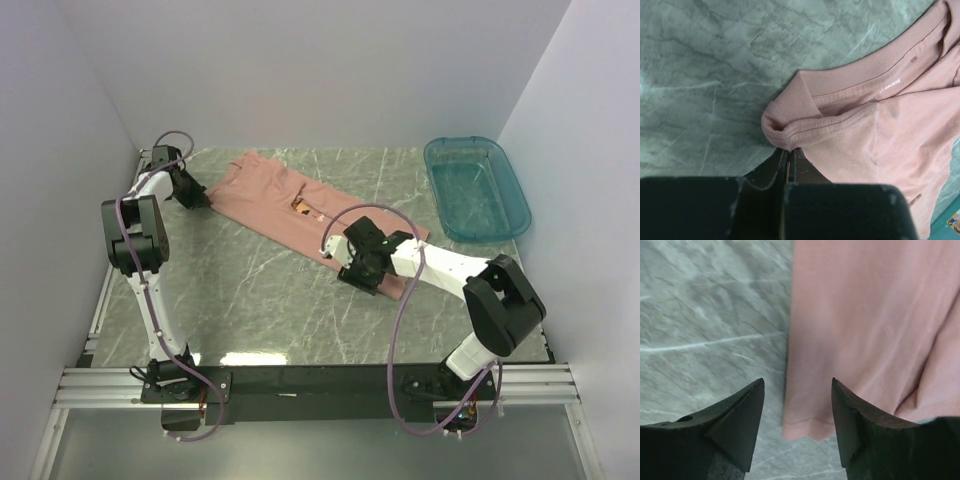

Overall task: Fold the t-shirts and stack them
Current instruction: Fold the tshirt

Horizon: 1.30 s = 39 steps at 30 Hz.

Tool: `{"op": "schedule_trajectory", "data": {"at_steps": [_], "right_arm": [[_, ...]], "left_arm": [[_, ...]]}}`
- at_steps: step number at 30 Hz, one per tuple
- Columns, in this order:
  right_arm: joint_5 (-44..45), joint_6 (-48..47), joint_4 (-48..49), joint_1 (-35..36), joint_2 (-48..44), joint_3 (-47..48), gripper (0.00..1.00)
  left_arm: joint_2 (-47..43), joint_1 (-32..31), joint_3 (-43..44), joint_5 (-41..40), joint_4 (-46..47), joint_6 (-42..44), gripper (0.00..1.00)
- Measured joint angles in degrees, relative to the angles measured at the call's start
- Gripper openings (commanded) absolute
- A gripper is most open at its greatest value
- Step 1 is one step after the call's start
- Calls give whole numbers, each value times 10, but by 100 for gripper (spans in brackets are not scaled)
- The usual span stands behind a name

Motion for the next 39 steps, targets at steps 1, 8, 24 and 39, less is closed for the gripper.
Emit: {"op": "schedule_trajectory", "data": {"at_steps": [1, 8, 24, 39], "right_arm": [[7, 4, 2, 9, 3, 0, 61], [42, 22, 14, 23, 60, 9, 42], [-49, 1, -30, 187, 65, 23, 0], [-203, -1, -174, 245, 109, 234, 47]], "left_arm": [[3, 1, 5, 3, -3, 2, 1], [8, 10, 10, 20, -5, 9, 1], [39, 22, 61, 38, -17, 33, 1], [35, 28, 71, 19, -19, 83, 45]]}}
